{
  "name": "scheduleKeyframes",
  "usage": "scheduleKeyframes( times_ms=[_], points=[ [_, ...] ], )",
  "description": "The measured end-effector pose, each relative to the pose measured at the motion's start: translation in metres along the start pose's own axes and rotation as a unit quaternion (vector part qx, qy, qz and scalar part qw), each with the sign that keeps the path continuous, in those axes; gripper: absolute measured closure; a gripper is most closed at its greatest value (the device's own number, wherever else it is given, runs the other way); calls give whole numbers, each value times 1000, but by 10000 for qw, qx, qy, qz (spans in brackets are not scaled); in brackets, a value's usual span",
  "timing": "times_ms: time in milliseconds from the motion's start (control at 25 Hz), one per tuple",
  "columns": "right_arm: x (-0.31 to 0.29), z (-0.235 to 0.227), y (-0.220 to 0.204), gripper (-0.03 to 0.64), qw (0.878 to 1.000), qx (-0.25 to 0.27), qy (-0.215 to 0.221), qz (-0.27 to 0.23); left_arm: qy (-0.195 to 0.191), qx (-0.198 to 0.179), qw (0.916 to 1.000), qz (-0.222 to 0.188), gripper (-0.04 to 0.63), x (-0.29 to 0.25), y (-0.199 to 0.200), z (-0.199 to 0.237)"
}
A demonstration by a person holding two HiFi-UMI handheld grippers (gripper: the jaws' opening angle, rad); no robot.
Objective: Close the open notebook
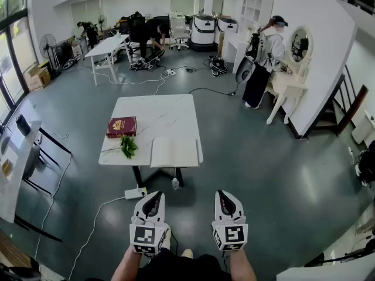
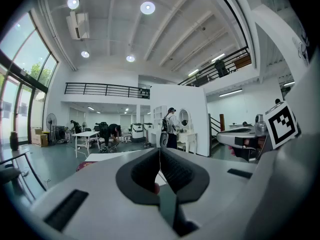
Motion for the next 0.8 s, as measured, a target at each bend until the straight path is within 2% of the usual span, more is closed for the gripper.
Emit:
scheduleKeyframes(
  times_ms=[400, 800],
  points=[
    [-41, 0, -10, 600, 9999, -134, -15, -4, 14, 5, 10000, 68, 571, -31, -5, 27],
    [-109, -3, -31, 600, 9997, -179, -161, 89, -139, 71, 9997, 201, 571, -87, -25, 72]
  ],
)
Point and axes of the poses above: the fingertips, and each gripper's own axes: x backward along the fingers, z to its left, y out of its top, the point moved 5 cm from there along x, backward along the fingers, and after that the axes turned 14 degrees about -z, right-handed, at the moved point
